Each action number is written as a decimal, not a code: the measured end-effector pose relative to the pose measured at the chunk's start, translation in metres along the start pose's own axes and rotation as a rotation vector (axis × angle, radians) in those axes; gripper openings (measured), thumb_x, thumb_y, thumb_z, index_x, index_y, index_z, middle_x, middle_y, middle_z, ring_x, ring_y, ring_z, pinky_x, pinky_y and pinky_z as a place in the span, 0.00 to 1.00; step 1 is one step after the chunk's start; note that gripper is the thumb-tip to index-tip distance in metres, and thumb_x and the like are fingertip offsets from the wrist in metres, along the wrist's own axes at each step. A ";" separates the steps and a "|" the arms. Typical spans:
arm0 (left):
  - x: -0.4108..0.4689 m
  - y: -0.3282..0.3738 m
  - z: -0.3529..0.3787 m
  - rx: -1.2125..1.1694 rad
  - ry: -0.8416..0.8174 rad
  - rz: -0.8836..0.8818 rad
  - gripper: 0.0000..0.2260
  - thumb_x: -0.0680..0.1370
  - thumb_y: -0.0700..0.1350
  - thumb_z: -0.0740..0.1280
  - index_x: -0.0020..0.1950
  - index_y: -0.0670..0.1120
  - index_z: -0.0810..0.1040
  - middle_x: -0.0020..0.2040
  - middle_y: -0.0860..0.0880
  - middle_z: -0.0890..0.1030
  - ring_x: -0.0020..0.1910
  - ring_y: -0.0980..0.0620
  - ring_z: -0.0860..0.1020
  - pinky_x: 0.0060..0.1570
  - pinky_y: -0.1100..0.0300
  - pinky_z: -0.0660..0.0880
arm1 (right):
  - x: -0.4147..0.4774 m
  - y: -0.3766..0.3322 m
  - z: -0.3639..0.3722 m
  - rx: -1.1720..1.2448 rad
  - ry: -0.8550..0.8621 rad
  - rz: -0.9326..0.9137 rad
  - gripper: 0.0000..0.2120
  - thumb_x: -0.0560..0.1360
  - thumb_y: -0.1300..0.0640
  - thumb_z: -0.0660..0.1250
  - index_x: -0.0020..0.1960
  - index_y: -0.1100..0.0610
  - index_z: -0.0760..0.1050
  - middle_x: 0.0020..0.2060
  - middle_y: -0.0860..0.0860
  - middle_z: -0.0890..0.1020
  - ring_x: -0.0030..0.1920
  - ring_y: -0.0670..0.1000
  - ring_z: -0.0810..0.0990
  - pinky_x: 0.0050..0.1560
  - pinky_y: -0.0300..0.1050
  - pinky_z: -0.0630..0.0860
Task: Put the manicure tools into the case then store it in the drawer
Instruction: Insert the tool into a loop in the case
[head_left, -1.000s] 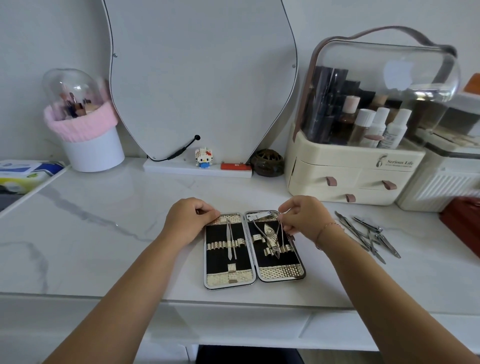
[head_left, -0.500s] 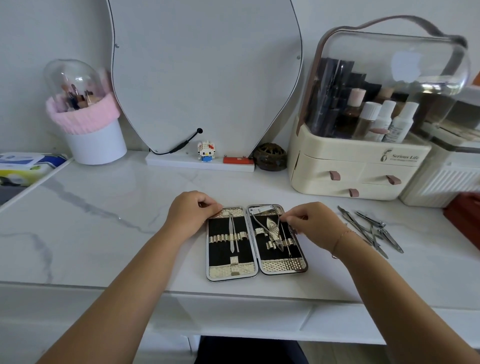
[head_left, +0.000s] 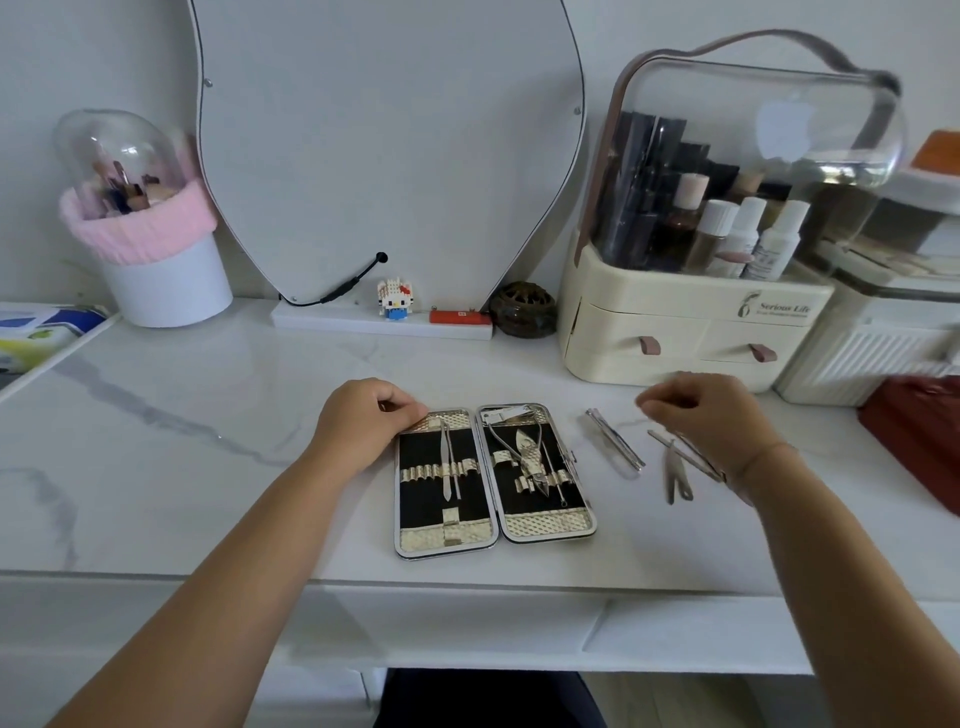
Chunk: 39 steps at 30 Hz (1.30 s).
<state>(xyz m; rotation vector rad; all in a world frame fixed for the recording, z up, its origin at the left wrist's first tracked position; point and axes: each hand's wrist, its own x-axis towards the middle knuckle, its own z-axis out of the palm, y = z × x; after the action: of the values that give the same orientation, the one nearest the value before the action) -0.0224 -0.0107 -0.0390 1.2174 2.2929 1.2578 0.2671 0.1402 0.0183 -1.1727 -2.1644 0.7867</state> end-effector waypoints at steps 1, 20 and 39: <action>0.000 0.000 0.000 0.001 -0.001 -0.003 0.03 0.72 0.48 0.73 0.42 0.49 0.83 0.40 0.56 0.82 0.41 0.59 0.76 0.38 0.66 0.67 | 0.001 0.005 -0.007 -0.061 -0.006 0.031 0.05 0.71 0.61 0.70 0.39 0.53 0.81 0.35 0.46 0.81 0.36 0.43 0.77 0.40 0.37 0.71; 0.002 -0.002 0.002 0.004 0.012 0.016 0.03 0.72 0.47 0.73 0.41 0.49 0.83 0.39 0.57 0.82 0.41 0.60 0.76 0.38 0.65 0.67 | -0.013 0.022 -0.004 -0.357 -0.101 0.277 0.11 0.70 0.55 0.71 0.35 0.62 0.83 0.28 0.55 0.78 0.27 0.48 0.70 0.29 0.39 0.66; 0.000 0.001 -0.002 -0.045 -0.014 -0.011 0.03 0.71 0.47 0.73 0.42 0.49 0.84 0.39 0.57 0.82 0.41 0.61 0.77 0.38 0.69 0.67 | 0.005 -0.032 0.042 0.400 -0.264 0.077 0.12 0.72 0.66 0.68 0.54 0.58 0.74 0.27 0.52 0.81 0.27 0.47 0.78 0.29 0.36 0.74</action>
<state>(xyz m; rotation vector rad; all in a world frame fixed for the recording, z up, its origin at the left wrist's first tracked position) -0.0227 -0.0110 -0.0368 1.1936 2.2459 1.2858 0.2186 0.1203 0.0134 -0.9913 -2.0367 1.4011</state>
